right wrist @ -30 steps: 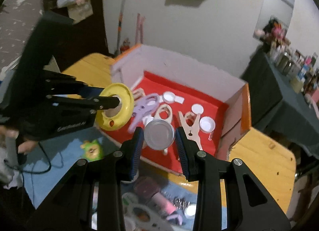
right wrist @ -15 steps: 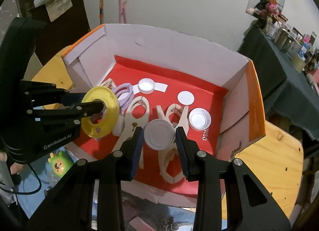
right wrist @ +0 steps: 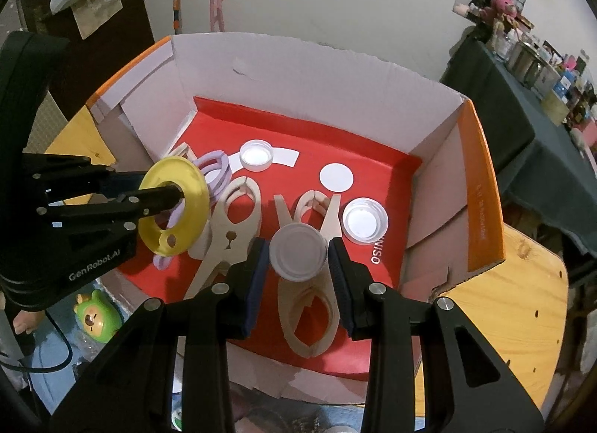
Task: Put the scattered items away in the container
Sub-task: 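Carry the yellow ring and white jar with both tools into the cardboard box, then lower and release the yellow ring with left while right releases the white jar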
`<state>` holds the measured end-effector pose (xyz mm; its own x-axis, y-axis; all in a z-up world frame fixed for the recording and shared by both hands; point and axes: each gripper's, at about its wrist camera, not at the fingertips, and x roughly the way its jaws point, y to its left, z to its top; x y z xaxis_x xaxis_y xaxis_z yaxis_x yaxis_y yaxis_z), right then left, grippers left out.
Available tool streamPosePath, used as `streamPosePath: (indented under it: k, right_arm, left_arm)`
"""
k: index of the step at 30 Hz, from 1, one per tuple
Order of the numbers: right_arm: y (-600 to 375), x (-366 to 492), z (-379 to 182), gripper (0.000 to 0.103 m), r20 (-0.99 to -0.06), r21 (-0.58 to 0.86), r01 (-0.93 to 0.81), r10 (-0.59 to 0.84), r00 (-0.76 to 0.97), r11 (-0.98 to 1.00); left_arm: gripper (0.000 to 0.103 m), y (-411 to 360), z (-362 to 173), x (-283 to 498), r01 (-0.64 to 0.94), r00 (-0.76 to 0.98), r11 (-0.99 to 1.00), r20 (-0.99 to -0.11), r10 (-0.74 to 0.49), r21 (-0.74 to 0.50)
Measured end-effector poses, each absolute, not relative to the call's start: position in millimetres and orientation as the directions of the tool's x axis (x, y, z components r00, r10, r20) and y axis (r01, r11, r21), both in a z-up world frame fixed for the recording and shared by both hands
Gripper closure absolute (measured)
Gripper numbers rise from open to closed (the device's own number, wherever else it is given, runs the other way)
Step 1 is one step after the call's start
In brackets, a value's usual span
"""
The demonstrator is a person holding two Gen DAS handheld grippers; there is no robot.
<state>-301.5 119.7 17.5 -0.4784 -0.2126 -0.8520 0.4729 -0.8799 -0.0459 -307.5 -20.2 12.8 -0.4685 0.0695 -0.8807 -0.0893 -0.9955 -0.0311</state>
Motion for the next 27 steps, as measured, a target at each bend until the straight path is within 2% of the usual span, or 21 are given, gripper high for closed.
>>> streamPosePath:
  k: [27]
  right_arm:
    - [121.8, -307.0, 12.7, 0.071, -0.862, -0.043, 0.457, -0.198, -0.467, -0.889]
  left_arm:
    - [0.083, -21.2, 5.0, -313.6, -0.080, -0.454, -0.997, -0.889, 0.056, -0.022]
